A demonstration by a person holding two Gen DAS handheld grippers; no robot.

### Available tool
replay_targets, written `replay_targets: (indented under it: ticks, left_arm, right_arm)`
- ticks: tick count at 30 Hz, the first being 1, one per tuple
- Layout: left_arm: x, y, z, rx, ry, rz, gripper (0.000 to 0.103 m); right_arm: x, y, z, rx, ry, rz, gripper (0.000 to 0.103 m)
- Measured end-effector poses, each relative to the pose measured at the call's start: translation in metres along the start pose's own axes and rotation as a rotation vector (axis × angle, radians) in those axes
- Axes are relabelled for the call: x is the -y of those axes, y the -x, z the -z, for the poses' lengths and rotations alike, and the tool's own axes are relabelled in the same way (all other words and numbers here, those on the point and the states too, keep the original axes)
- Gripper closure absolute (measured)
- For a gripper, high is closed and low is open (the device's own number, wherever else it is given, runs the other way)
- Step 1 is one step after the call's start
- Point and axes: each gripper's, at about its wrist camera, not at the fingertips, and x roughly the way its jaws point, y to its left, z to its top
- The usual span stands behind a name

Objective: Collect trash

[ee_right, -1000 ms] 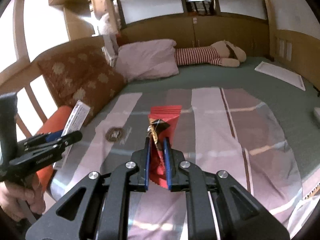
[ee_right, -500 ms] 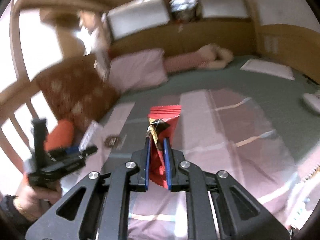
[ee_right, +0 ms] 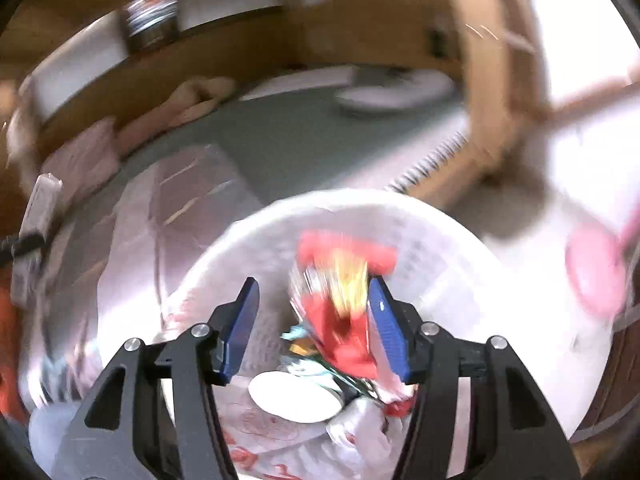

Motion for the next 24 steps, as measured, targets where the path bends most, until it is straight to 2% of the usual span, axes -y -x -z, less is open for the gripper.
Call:
replay_targets:
  ticks: [3, 5, 6, 7, 9, 11, 13, 15, 18, 19, 21, 24]
  left_arm:
    - [0.048, -0.036, -0.019, -0.069, -0.066, 0.09, 0.056]
    - [0.074, -0.063, -0.029, -0.146, -0.07, 0.174, 0.034]
    - [0.08, -0.07, -0.032, -0.16, -0.074, 0.176, 0.014]
    - [0.083, -0.074, -0.034, -0.147, -0.08, 0.15, 0.009]
    - [0.075, -0.072, -0.035, -0.114, -0.065, 0.097, 0.009]
    - [0.048, -0.061, -0.031, -0.105, 0.012, 0.081, 0.009]
    - [0.018, -0.041, -0.028, -0.071, 0.062, 0.03, 0.008]
    - [-0.02, -0.007, -0.018, -0.001, 0.099, -0.056, 0.006]
    - [-0.071, 0.044, 0.004, 0.11, 0.183, -0.174, 0.003]
    - [-0.083, 0.055, 0.01, 0.126, 0.207, -0.192, 0.003]
    - [-0.109, 0.077, 0.025, 0.124, 0.248, -0.254, 0.003]
    - [-0.145, 0.104, 0.056, 0.073, 0.285, -0.376, 0.003]
  right_arm:
    - [0.014, 0.04, -0.013, 0.146, -0.072, 0.018, 0.028]
    - [0.011, 0.06, -0.023, 0.198, -0.066, 0.007, 0.026]
    - [0.008, 0.068, -0.028, 0.219, -0.059, -0.001, 0.026]
    - [0.004, 0.074, -0.031, 0.236, -0.05, -0.009, 0.024]
    - [-0.004, 0.078, -0.035, 0.24, -0.031, -0.029, 0.022]
    - [-0.021, 0.075, -0.034, 0.224, 0.004, -0.047, 0.022]
    - [-0.044, 0.068, -0.03, 0.198, 0.062, -0.07, 0.022]
    - [-0.068, 0.057, -0.026, 0.177, 0.111, -0.101, 0.022]
    - [-0.123, 0.042, -0.021, 0.122, 0.2, -0.183, 0.022]
    - [-0.147, 0.035, -0.019, 0.105, 0.237, -0.212, 0.022]
    - [-0.188, 0.024, -0.013, 0.081, 0.303, -0.265, 0.021]
    - [-0.257, 0.013, -0.002, 0.056, 0.409, -0.332, 0.015]
